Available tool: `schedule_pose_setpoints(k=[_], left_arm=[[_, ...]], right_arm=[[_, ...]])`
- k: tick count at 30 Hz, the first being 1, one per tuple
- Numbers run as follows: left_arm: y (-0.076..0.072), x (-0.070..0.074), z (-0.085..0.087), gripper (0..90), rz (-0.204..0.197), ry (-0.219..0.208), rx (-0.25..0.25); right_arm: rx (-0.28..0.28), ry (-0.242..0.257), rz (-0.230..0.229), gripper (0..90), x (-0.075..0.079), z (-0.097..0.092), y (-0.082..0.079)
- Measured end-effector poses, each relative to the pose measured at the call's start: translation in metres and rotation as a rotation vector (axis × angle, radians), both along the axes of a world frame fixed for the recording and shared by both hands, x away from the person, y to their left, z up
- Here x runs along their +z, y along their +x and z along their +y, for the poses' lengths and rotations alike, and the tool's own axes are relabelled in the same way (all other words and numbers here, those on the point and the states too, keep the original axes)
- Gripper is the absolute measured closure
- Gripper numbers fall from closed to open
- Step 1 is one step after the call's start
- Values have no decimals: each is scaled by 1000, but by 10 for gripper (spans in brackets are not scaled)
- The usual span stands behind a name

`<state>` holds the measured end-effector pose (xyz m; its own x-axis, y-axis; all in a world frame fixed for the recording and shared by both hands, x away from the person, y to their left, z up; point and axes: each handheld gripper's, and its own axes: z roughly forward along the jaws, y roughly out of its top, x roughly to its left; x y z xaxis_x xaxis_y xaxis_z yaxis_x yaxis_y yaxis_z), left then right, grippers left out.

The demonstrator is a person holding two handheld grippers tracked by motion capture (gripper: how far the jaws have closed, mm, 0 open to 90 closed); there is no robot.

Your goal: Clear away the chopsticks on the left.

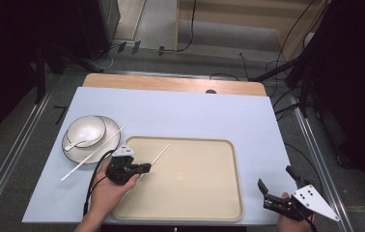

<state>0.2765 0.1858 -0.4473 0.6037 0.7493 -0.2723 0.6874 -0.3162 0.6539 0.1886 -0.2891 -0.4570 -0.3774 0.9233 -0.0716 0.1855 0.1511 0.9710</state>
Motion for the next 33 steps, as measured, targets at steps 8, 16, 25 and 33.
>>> schedule_pose_setpoints(k=[8,16,25,33], left_arm=[[16,-10,-20,900,21,60,-10],[19,-11,-15,900,45,70,38],[18,-11,-4,900,32,72,72],[18,-11,7,900,30,74,102]], right_arm=[[3,1,-1,14,-1,-1,1],[3,1,5,14,-1,0,1],[5,-8,-3,14,0,1,0],[14,-15,-3,14,0,4,1]])
